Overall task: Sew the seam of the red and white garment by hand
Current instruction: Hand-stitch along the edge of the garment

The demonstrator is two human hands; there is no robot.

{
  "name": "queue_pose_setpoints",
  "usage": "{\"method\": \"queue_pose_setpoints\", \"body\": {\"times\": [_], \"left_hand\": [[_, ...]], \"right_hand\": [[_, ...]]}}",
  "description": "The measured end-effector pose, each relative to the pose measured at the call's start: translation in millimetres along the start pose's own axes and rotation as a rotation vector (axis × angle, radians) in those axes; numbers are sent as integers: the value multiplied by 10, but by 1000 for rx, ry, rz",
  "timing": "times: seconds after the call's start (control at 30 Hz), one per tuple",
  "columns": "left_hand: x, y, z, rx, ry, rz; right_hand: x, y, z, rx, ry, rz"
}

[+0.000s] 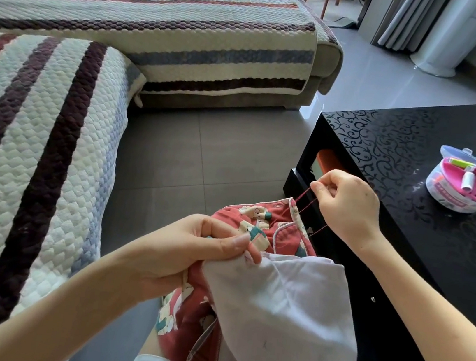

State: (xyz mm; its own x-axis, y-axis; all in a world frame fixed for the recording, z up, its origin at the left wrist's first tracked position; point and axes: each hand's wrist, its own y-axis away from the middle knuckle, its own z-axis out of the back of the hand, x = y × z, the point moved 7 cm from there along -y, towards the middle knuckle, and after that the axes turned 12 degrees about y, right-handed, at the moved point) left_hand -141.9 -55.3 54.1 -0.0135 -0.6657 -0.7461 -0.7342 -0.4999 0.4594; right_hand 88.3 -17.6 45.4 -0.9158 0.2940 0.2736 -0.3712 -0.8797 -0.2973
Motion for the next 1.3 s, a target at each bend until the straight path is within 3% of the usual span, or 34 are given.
{"method": "queue_pose_setpoints", "body": {"times": [0.47,0.57,0.63,0.7,0.8,0.87,1.03,1.13,1.2,1.3], "left_hand": [[53,15,-62,92,38,50],[47,-1,-8,72,46,28],[42,-9,0,68,60,18],[38,-12,-2,68,69,16],[39,-24,-20,83,64,10],[49,-26,-35,100,50,9],[70,-11,-22,87,10,9],[77,-1,-35,99,-6,19],[96,-3,-34,103,-30,29],[114,15,-38,137,-8,47]], "right_hand": [[-231,-103,-234,44,36,-138],[-64,-4,-74,46,-129,-67],[207,133,7,222,-493,62],[504,356,67,503,-776,183],[813,669,128,817,-913,304],[908,752,159,872,-930,368],[872,694,253,830,-938,362],[856,690,255,733,-770,446],[844,678,253,559,-571,523],[859,670,404,119,-226,685]]}}
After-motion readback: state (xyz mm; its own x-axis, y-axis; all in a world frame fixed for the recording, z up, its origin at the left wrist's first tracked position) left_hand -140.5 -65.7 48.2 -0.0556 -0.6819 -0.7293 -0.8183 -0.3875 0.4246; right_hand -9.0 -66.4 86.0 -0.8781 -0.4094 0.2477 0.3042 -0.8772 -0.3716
